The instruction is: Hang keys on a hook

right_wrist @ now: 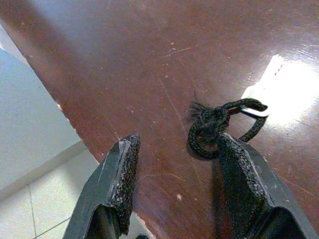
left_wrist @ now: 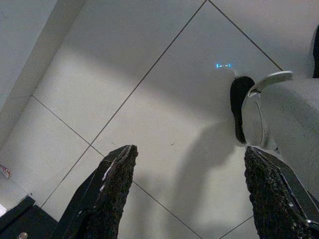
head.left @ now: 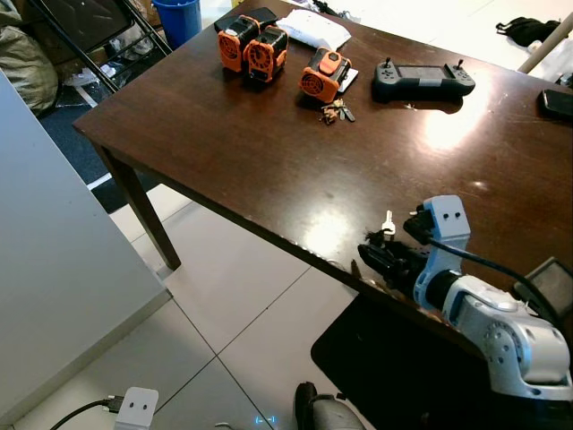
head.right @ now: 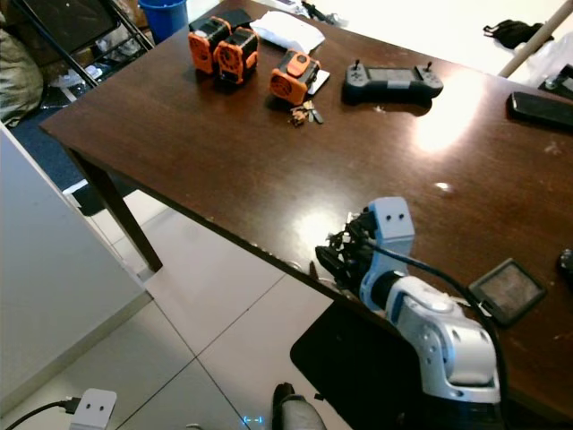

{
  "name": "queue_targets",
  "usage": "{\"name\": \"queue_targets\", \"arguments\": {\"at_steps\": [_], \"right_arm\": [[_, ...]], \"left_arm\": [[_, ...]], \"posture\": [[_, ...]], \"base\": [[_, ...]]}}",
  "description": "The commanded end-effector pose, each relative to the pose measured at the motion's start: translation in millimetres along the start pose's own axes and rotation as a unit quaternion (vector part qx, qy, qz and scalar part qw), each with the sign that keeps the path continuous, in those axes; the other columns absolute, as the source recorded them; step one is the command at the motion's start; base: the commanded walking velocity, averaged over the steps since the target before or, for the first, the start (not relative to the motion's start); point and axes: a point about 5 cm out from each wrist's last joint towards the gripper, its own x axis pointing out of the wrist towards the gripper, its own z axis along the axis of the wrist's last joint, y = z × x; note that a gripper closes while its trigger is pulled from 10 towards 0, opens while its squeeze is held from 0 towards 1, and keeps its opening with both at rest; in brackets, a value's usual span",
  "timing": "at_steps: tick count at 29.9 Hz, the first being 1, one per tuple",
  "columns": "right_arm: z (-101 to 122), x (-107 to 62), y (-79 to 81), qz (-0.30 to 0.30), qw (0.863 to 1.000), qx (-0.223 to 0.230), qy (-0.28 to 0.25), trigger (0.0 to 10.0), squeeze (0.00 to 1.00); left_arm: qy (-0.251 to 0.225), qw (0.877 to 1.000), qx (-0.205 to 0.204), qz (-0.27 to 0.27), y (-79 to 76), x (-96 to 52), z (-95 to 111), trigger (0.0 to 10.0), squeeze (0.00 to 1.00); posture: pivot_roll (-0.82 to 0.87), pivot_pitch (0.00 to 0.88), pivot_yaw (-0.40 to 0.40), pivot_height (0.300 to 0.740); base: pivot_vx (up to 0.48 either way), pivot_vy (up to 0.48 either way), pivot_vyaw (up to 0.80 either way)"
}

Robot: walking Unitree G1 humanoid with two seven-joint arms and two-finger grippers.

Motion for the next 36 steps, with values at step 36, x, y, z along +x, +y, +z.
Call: {"name": "queue_targets", "arguments": {"at_steps": [36], "right_arm": [[4, 11.2, -2.3, -0.039, 0.999, 0.019, 0.015, 10.0, 0.00]], "left_arm": [[0.023, 1.000, -0.003, -0.001, -0.7, -3.7, -16, 10.0, 0.00]], "posture": [[-0.11, 0.151, 0.072, 0.740]], "base": [[0.000, 0.000, 0.00]]}}
